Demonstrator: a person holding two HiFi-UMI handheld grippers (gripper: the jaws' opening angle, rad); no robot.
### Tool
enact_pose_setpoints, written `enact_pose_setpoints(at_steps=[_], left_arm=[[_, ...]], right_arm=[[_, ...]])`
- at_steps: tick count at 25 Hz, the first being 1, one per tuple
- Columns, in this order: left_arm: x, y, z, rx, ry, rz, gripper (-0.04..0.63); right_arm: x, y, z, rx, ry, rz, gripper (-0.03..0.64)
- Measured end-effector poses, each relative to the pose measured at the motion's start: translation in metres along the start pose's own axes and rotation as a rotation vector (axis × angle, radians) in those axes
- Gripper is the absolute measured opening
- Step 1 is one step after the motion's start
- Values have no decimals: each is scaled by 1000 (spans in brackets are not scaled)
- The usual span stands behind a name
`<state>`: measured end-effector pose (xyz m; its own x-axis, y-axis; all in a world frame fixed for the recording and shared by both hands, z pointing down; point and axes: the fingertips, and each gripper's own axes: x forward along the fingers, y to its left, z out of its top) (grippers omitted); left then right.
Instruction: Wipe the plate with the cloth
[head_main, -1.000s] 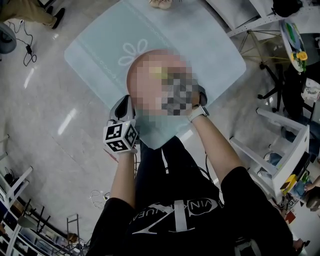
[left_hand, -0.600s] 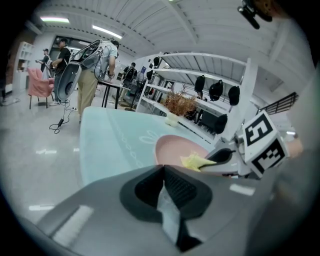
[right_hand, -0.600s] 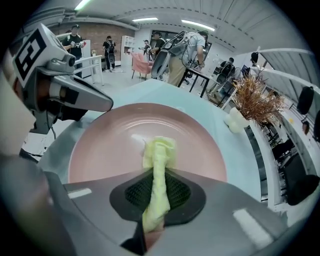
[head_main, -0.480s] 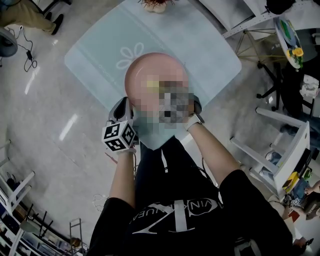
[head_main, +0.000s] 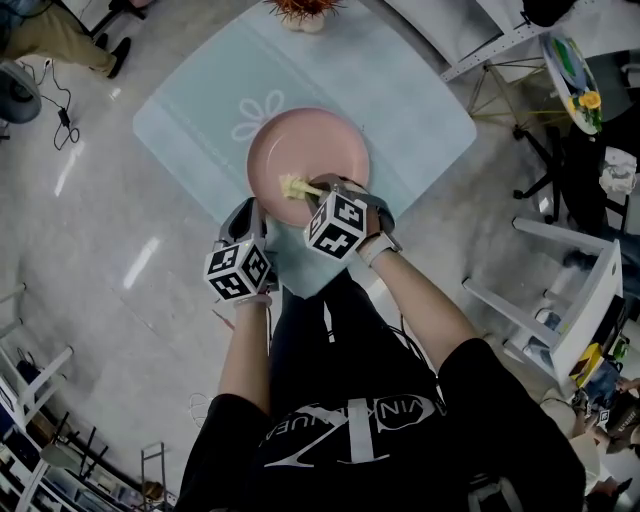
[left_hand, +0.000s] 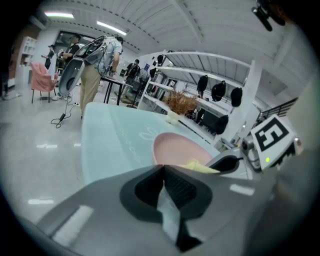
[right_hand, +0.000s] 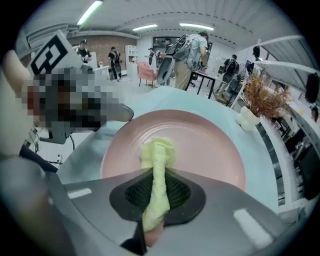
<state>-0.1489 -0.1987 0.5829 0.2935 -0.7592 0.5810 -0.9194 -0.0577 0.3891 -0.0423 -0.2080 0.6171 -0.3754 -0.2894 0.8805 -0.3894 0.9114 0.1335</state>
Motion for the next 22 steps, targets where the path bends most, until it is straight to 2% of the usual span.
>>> enact_pose_setpoints(at_steps=[6, 10, 15, 22], left_arm=[[-21, -9, 1, 0, -29, -20, 0], [-31, -17, 15, 12, -69, -19, 0], [-52, -22, 39, 34, -145, -5, 0], [-89, -32, 85, 108, -247, 1, 0]], right_arm=[[-31, 4, 8, 156, -151, 56, 38], [-58, -6, 19, 243, -273, 71, 38], [-96, -19, 33, 245, -386, 21, 38], [-160, -45, 52, 277, -523, -67, 38]])
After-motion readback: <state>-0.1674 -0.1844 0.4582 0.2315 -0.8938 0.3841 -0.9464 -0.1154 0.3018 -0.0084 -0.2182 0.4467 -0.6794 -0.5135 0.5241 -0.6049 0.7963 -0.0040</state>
